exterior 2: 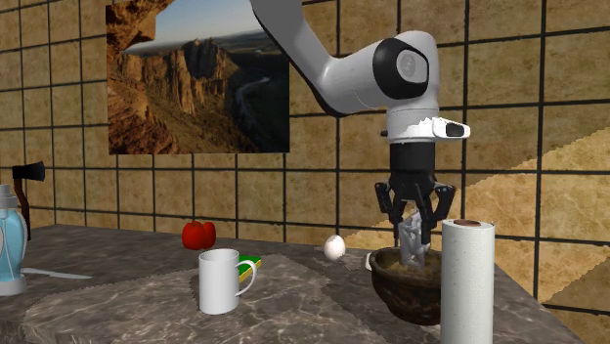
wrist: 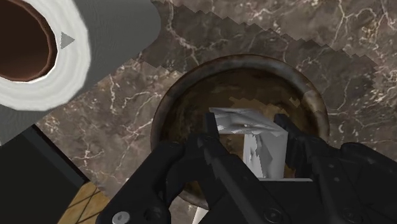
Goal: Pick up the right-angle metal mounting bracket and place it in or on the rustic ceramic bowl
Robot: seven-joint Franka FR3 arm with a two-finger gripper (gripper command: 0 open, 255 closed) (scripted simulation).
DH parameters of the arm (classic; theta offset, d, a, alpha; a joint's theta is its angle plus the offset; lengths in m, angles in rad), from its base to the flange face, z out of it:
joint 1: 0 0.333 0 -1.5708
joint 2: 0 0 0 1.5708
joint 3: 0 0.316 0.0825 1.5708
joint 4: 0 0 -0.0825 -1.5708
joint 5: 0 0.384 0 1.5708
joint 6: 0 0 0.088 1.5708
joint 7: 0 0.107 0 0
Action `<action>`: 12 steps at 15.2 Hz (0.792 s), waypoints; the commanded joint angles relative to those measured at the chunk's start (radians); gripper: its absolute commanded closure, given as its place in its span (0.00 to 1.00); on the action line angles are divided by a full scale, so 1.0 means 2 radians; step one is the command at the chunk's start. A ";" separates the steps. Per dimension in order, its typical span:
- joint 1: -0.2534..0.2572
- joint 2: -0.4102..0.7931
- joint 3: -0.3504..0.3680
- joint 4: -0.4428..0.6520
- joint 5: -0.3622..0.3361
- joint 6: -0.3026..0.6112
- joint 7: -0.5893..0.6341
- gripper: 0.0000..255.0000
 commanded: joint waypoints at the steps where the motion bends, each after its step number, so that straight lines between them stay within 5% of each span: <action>1: 0.000 0.003 0.000 -0.002 0.000 0.005 0.000 1.00; 7: 0.000 0.003 0.000 -0.002 0.000 0.005 0.000 1.00; 8: 0.000 0.003 0.000 -0.002 0.000 0.005 0.000 0.00; 12: 0.000 0.003 0.000 -0.002 0.000 0.005 0.000 0.00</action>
